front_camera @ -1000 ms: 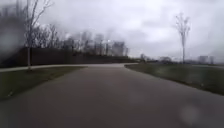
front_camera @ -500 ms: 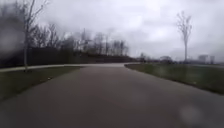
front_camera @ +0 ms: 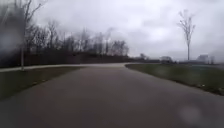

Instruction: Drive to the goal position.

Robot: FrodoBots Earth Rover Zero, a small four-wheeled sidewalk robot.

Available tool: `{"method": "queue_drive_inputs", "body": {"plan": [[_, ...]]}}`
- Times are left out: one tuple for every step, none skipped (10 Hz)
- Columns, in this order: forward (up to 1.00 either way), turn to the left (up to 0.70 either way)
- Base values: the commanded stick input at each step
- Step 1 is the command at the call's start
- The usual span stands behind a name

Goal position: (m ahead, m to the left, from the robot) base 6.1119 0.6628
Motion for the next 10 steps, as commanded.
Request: {"method": "queue_drive_inputs", "body": {"plan": [[0.70,0.00],[0.70,0.00],[0.70,0.00],[0.70,0.00],[0.70,0.00],[0.70,0.00],[0.70,0.00],[0.70,0.00],[0.70,0.00],[0.70,0.00]]}}
